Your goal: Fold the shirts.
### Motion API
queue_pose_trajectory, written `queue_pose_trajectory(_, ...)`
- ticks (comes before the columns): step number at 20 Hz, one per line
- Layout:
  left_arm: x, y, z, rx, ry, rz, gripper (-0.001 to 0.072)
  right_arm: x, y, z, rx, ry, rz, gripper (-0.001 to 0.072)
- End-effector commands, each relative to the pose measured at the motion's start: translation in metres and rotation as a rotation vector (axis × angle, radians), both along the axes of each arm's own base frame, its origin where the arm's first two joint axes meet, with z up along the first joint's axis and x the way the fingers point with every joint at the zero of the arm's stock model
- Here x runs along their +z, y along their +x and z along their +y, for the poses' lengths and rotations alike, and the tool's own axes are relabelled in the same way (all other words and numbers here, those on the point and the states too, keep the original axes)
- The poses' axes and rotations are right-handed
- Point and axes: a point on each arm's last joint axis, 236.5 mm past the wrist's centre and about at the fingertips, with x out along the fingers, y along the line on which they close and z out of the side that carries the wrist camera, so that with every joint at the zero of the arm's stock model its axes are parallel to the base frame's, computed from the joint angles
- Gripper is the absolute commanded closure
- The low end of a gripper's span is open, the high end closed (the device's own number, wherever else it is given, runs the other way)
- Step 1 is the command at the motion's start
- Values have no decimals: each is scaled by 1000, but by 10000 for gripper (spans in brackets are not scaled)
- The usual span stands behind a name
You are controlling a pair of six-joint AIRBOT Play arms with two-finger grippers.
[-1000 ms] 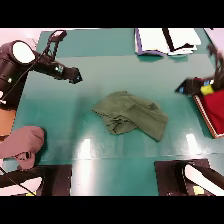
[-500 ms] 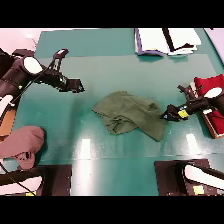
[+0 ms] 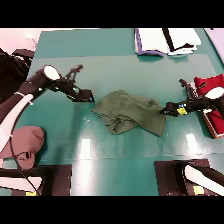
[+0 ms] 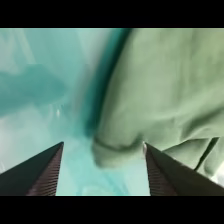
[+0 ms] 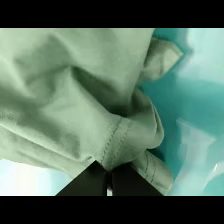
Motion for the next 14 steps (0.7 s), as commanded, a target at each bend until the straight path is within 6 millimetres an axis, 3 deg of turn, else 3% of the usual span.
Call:
queue_pose_trajectory(1,-39,-27,-26,-82,24,92,124,10,4,-1,-8,-8,-44,693)
queue_pose_trajectory(2,-45,-30,-30,-89,28,103,143,11,2,0,-4,-5,-40,693)
queue_pose_trajectory(4,-41,-27,-31,-73,20,105,588,14,1,0,7,-3,-37,693)
queue_pose_trajectory(5,-34,-21,-29,-70,14,93,678,22,6,0,13,-4,-52,693)
queue_pose_trajectory(7,7,5,-23,-42,-21,-4,680,53,20,0,42,-9,-110,693)
queue_pose_trajectory(9,93,39,-11,9,-77,-224,680,106,38,-2,71,-34,-232,693)
queue_pose_trajectory(11,203,50,12,42,-100,-487,680,179,50,-5,80,-83,-422,693)
queue_pose_trajectory(12,256,46,26,55,-98,-615,680,219,50,-5,80,-112,-530,693)
queue_pose_trajectory(14,355,14,48,72,-86,-866,680,291,38,-2,83,-158,-710,694)
